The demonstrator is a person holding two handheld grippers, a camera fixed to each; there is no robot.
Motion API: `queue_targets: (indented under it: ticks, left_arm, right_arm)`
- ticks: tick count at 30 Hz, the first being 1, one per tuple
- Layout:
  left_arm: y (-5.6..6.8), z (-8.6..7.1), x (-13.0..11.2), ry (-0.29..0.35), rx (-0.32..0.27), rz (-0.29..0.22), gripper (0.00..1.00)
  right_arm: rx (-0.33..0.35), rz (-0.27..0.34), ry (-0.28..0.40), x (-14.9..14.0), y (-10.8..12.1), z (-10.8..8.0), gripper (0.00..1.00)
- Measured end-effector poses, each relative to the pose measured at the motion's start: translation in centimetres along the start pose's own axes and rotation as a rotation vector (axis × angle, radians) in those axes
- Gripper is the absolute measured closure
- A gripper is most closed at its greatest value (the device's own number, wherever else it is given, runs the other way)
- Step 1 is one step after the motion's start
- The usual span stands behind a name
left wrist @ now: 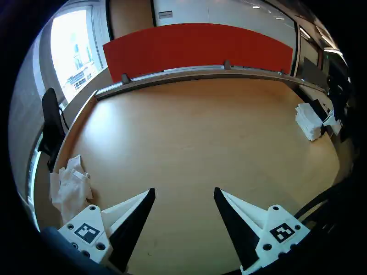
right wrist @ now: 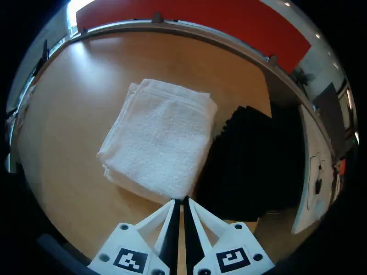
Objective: Fold towel
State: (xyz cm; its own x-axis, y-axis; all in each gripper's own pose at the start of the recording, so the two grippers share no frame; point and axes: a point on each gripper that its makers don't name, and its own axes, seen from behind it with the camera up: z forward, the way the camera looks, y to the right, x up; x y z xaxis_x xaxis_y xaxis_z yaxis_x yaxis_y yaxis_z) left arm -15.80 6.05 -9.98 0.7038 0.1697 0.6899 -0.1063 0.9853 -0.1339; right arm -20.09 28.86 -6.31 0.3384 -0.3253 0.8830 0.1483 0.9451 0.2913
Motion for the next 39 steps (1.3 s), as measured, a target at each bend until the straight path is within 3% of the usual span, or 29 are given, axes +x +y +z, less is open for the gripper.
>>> queue_targets:
  ticks: [8,21,24,31,35,39]
  left_arm:
    - [0.1,0.0,0.0,-0.001,0.003,-0.001,0.05]
    - [0.2,0.2,0.0,-0.004,0.003,0.0,0.05]
    - [0.2,0.2,-0.1,-0.002,0.004,0.0,0.05]
    - [0.2,0.1,-0.1,0.0,0.001,-0.004,0.05]
    - [0.1,0.1,-0.1,0.003,-0.001,-0.002,0.05]
    - [0.2,0.0,-0.1,0.007,-0.004,-0.002,0.05]
  right_arm:
    - [-0.011,0.005,-0.034,-0.9,0.5,0.6,0.95]
    - [-0.022,0.005,-0.028,-0.7,0.6,0.6,0.93]
    - [-0.024,0.006,-0.025,-0.7,0.6,0.4,0.82]
    - [-0.041,0.007,-0.01,-0.7,0.8,-0.2,0.36]
    - [-0.039,0.009,0.003,-0.6,0.6,-0.6,0.31]
    - [-0.038,0.01,0.017,-0.4,0.3,-0.9,0.13]
